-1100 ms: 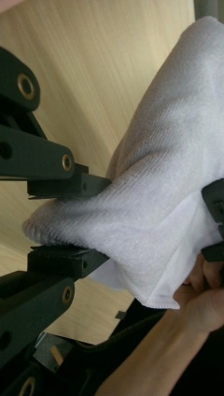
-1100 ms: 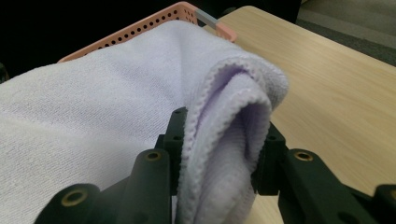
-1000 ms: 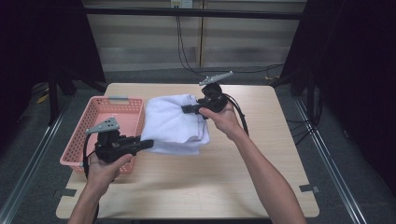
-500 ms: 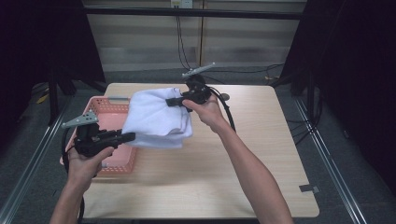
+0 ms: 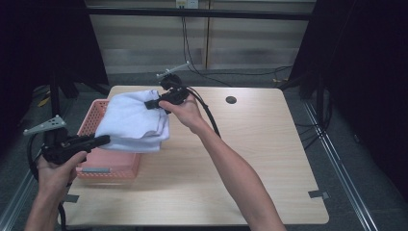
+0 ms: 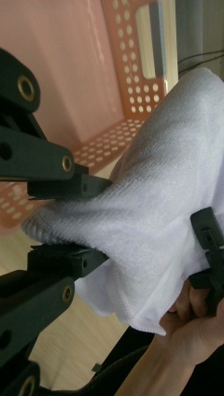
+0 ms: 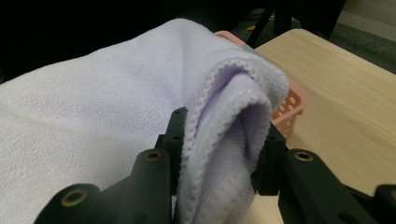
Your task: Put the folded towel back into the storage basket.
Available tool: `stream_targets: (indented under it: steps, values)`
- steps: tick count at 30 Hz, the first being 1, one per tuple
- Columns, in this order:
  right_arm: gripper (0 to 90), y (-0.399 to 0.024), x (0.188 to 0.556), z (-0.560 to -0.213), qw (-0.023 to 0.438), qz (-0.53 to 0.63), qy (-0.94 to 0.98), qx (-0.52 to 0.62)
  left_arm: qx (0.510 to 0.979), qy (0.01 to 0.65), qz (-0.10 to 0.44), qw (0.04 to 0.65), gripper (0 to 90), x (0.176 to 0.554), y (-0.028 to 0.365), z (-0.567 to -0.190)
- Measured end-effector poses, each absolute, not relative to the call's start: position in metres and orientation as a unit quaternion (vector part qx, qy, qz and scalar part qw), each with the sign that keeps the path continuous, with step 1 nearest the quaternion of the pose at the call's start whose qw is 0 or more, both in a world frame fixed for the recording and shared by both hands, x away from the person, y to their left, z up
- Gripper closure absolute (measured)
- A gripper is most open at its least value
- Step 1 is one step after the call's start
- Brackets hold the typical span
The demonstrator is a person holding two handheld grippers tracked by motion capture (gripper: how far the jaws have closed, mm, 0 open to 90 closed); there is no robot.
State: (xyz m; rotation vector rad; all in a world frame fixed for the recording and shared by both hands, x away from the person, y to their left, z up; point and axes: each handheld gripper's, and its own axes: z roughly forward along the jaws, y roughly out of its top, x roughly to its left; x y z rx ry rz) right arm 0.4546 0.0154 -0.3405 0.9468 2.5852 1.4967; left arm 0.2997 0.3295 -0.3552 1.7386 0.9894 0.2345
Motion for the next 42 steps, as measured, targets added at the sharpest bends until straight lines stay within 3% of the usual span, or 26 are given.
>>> stream_targets:
  steps: [17,23,42]
  values:
    - [65.4,0.101,0.461,-0.353,-0.004,0.461,0.832,0.308,0.699,0.486,0.130,0.508,72.0,0.292,0.399,-0.371]
    - [65.0,0.116,0.460,-0.363,0.011,0.458,0.838,0.297,0.703,0.506,0.140,0.479,72.2,0.295,0.408,-0.382]
    - [64.5,0.130,0.466,-0.431,-0.007,0.435,0.836,0.335,0.727,0.539,0.136,0.403,71.3,0.309,0.408,-0.430]
